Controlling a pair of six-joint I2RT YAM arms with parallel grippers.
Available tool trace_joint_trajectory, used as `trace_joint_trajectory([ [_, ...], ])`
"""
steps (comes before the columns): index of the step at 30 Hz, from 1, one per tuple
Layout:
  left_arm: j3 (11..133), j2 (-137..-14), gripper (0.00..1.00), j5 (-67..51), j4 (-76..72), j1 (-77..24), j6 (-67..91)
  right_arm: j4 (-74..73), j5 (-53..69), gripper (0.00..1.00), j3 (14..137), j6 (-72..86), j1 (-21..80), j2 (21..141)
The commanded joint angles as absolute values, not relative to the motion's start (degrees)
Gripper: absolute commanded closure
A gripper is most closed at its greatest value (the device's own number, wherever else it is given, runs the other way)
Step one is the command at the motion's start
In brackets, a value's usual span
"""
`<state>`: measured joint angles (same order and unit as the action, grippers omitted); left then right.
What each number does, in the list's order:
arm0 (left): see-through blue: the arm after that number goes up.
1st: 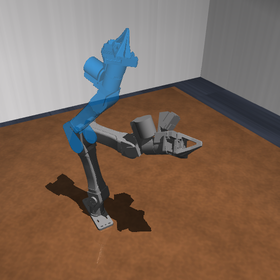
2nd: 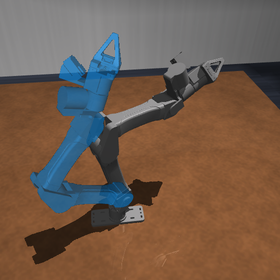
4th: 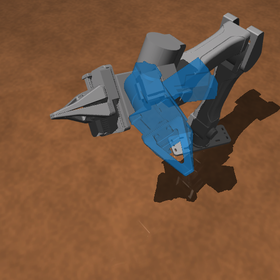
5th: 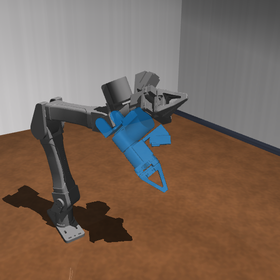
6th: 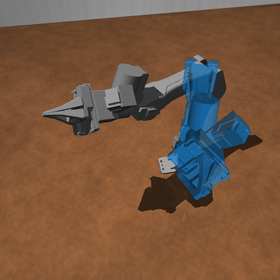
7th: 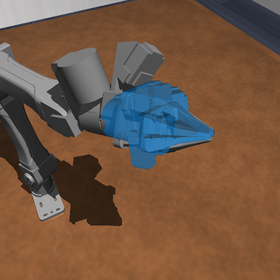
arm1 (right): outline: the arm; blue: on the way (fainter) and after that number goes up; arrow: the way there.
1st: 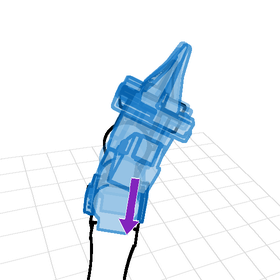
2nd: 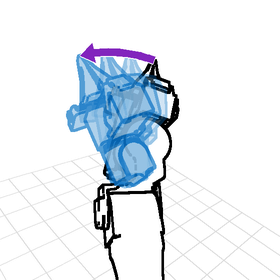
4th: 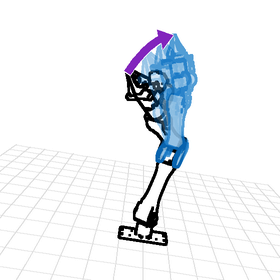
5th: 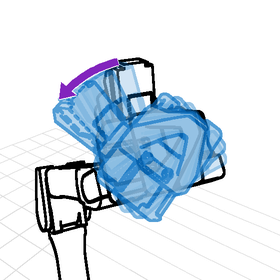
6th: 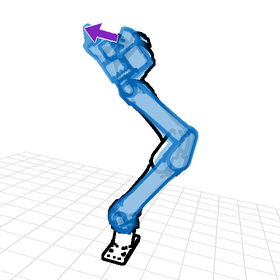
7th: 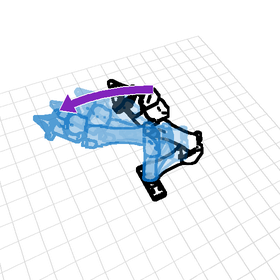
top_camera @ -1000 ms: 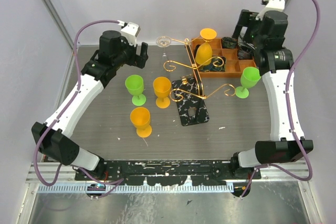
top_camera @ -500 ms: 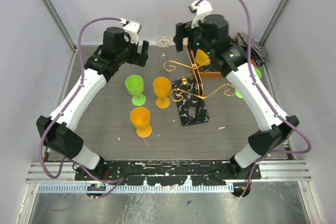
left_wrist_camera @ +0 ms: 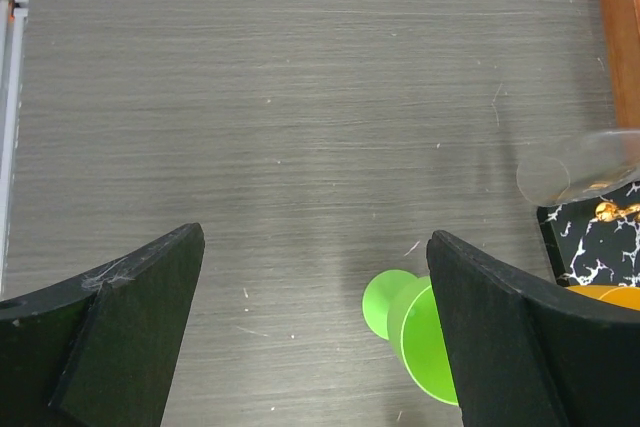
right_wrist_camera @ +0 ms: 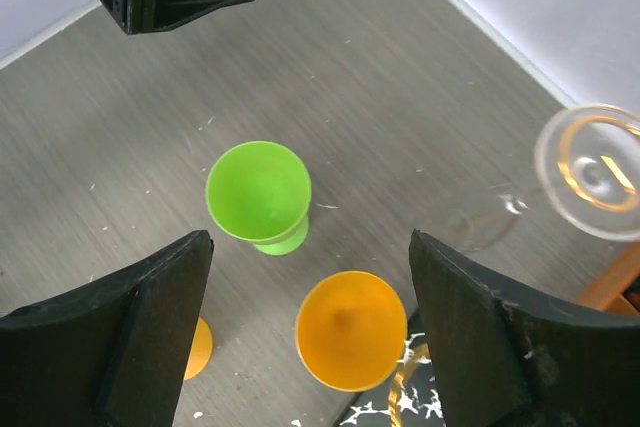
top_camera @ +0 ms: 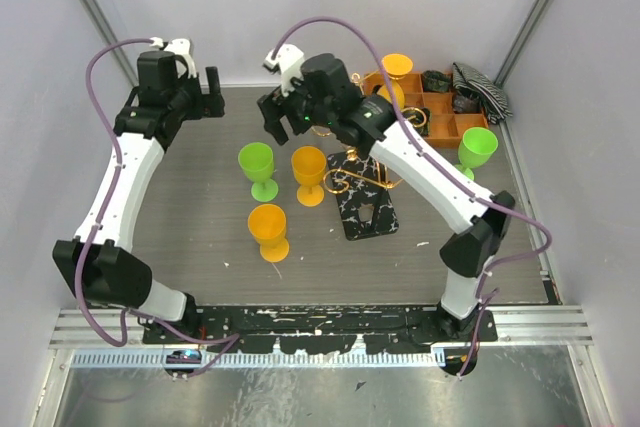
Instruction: Place the wine glass upside down on the wine glass rack
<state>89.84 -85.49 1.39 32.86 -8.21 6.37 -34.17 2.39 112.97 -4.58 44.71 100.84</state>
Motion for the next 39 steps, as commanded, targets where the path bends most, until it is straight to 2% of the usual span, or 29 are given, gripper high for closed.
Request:
trace_joint_trajectory([
  [1,87.34,-82.3,0.0,2.17,32.24,-7.01,7.75,-41.01,2.39,0.16,121.9,-5.68,47.37,105.64],
  [5,85.74,-81.16,0.0,2.64,32.01,-6.52,7.62,-47.98,0.55,0.16,127.58,-3.32,48.97,109.98],
  [13,85.16,-80.67,0.01,2.65,32.26,-5.97,7.53,-53.52,-0.47,0.16,125.02,2.53,49.17,111.41],
  [17,85.16,-80.55,0.0,2.52,32.39,-5.98,7.51,-56.75,-1.8,0.22,124.44,3.3,49.25,113.19],
  [30,84.15,-79.08,0.01,2.56,32.97,-5.98,7.55,-57.53,-9.57,0.22,119.01,3.78,50.54,114.38],
  [39,83.32,-77.86,0.0,2.73,33.08,-5.98,6.83,-55.81,-11.34,0.3,115.44,3.92,50.7,115.67],
])
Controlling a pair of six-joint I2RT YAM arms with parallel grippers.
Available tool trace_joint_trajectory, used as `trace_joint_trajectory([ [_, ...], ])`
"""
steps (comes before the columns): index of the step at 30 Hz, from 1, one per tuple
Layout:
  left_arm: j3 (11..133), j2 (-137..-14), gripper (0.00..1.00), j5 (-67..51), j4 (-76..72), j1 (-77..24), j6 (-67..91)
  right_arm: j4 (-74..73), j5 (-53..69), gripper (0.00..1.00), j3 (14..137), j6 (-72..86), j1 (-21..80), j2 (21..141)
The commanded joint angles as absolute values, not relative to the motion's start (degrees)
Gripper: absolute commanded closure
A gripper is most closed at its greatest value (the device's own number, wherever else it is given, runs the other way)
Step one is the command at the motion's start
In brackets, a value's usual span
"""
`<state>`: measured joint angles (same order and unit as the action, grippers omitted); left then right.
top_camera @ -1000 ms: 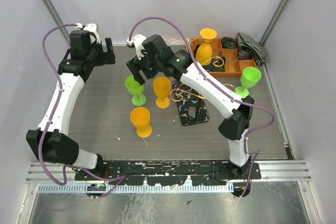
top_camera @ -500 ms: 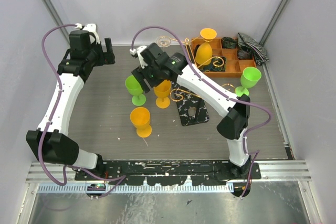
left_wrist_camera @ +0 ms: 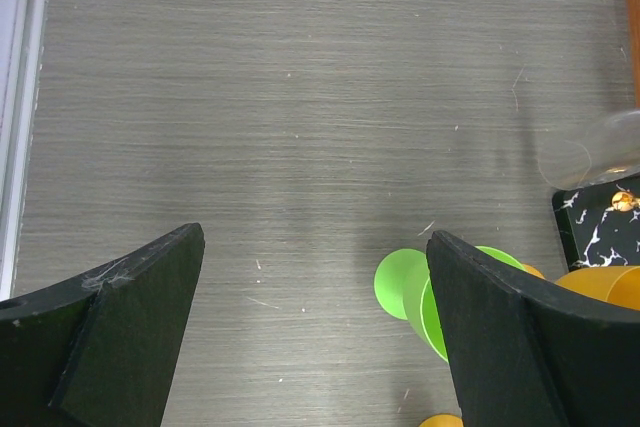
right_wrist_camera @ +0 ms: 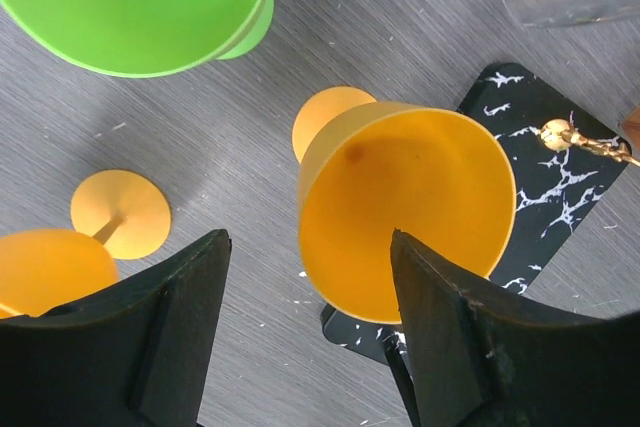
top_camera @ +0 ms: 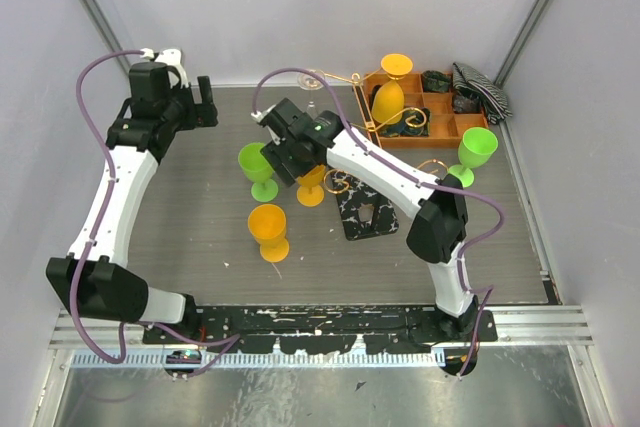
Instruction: Place the wine glass upside down on the wine glass rack
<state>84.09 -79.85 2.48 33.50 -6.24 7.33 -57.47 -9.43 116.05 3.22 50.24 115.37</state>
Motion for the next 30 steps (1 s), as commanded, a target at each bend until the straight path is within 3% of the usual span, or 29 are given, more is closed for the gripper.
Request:
trace_joint_trajectory([
  [1,83.25,-77.79,0.01,2.76,33.07,-5.98,6.85,-55.68,-11.29,0.3,115.28,3.93,50.71,115.76],
  [6,83.1,-77.6,0.01,2.61,32.96,-5.99,6.86,-54.41,-10.72,0.36,114.22,4.13,51.15,115.97],
  [20,82.71,-77.42,0.01,2.0,32.37,-5.98,7.15,-55.88,-9.74,0.99,117.36,4.26,51.33,114.94],
  [30,83.93,-78.53,0.01,1.35,31.99,-5.98,7.79,-53.88,-15.47,0.99,126.1,1.76,51.34,112.0],
])
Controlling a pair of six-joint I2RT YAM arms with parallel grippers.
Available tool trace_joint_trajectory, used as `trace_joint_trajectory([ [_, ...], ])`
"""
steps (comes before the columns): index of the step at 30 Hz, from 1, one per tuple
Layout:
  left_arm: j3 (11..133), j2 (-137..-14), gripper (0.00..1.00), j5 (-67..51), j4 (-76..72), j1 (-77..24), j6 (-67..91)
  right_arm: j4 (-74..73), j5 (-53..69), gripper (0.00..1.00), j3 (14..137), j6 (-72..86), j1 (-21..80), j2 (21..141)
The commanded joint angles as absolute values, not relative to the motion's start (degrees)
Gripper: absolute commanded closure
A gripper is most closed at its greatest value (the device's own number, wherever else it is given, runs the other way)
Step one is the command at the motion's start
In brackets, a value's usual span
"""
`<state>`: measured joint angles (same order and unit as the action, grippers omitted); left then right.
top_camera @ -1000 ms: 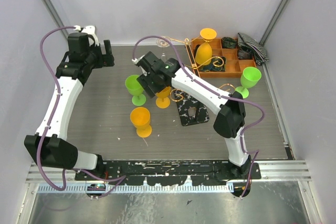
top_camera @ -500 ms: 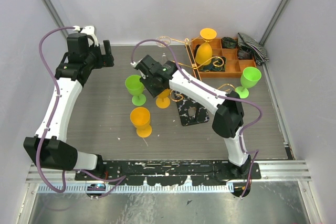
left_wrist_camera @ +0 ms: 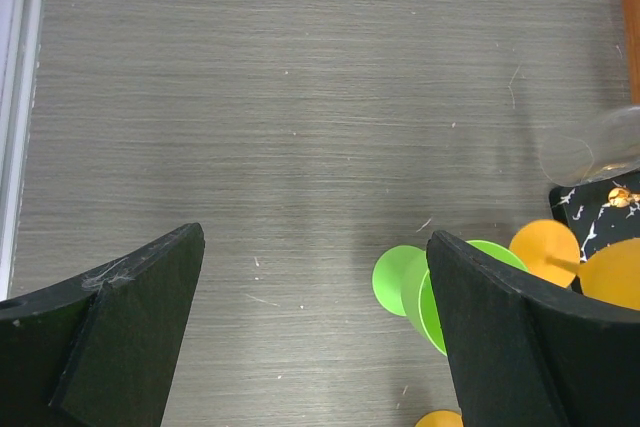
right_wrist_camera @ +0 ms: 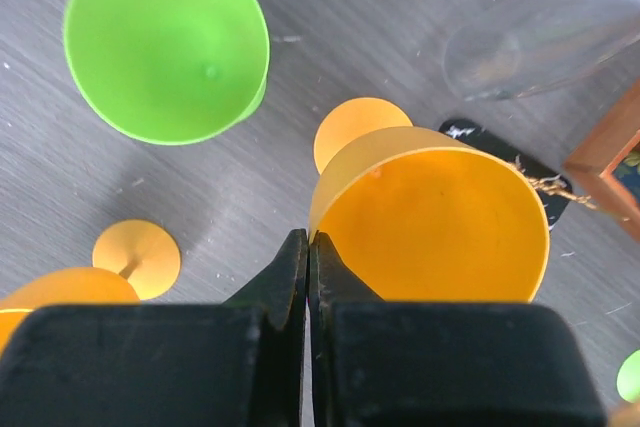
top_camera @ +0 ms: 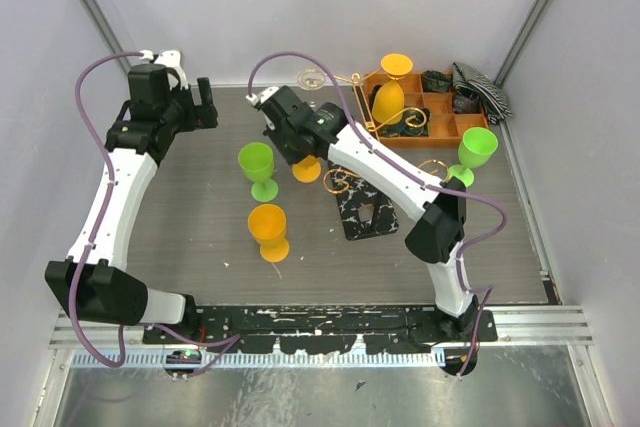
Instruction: Place the wine glass upside down on the wine glass rack
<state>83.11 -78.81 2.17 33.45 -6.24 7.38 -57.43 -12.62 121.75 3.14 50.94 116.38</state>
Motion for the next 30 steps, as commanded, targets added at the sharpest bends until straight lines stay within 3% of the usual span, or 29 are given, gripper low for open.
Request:
trace_joint_trajectory([
  [1,83.97,-78.63,0.01,1.27,31.85,-5.98,7.86,-52.27,-15.47,0.99,125.77,1.32,51.41,111.14],
  [10,85.6,-80.24,0.02,0.72,32.01,-5.89,8.44,-37.62,-19.4,0.99,121.49,-7.16,51.59,107.21],
  [21,90.36,-82.51,0.02,-0.72,32.59,-5.46,11.38,-12.25,-13.3,0.99,110.13,-14.58,51.67,100.59],
  [30,91.04,-80.86,0.02,3.18,28.93,-4.84,29.46,6.78,-6.47,0.99,99.79,-18.56,51.67,97.21],
])
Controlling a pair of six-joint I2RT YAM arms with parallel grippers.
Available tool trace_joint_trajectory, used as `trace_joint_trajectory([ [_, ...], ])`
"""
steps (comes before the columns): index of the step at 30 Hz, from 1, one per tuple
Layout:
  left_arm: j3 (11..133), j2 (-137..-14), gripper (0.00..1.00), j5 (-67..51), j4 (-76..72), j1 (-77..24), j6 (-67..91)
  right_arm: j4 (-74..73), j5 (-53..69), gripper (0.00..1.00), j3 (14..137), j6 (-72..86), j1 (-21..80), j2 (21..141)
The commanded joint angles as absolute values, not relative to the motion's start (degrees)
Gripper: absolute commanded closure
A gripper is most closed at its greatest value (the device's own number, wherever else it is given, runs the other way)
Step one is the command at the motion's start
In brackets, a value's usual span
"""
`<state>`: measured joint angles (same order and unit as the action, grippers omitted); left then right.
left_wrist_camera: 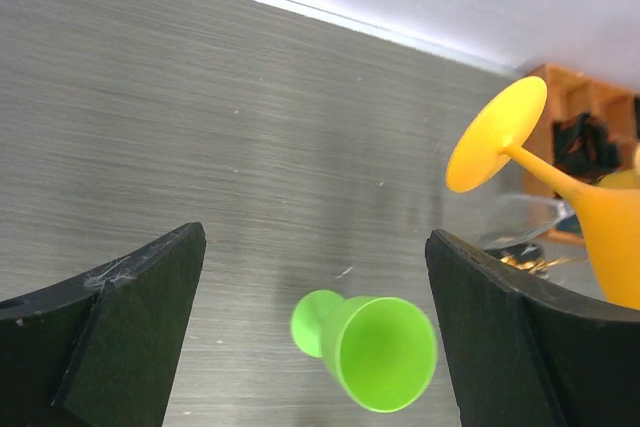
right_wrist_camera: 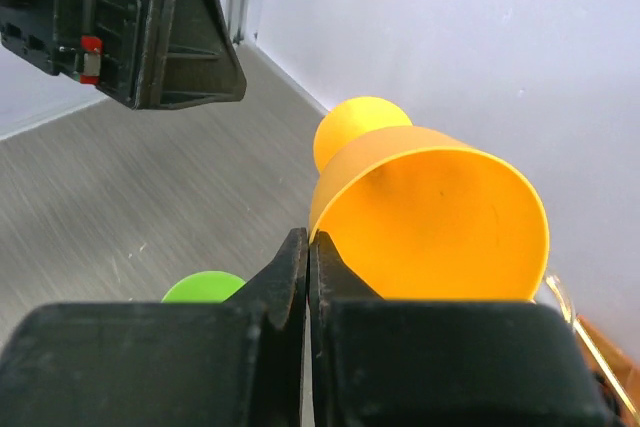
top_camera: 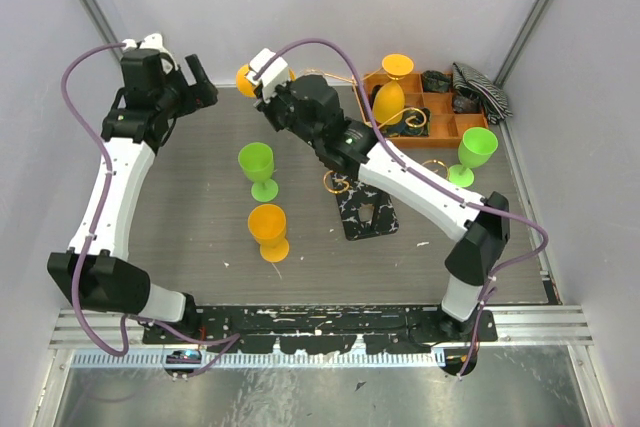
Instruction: Place the wine glass upside down on the wine glass rack
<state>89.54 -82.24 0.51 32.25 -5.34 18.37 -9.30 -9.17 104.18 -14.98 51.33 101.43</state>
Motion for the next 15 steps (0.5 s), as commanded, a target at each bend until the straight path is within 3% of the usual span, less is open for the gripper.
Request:
trace_joint_trajectory([
  [1,90.67,-80.1,0.02,5.64,28.53,-4.76,34.2,9.64,-6.51,0.99,98.17,-19.56,51.68,96.93],
  [8,76.15,-68.8,0.01,14.1,16.68,-4.57,70.43,30.6,-2.3,0.99,85.8,-24.47,51.66,95.11],
  [15,71.72,-66.13,0.01,6.12,10.98,-4.7,78.24,39.67,3.91,1.0,78.93,-24.82,51.68,93.48],
])
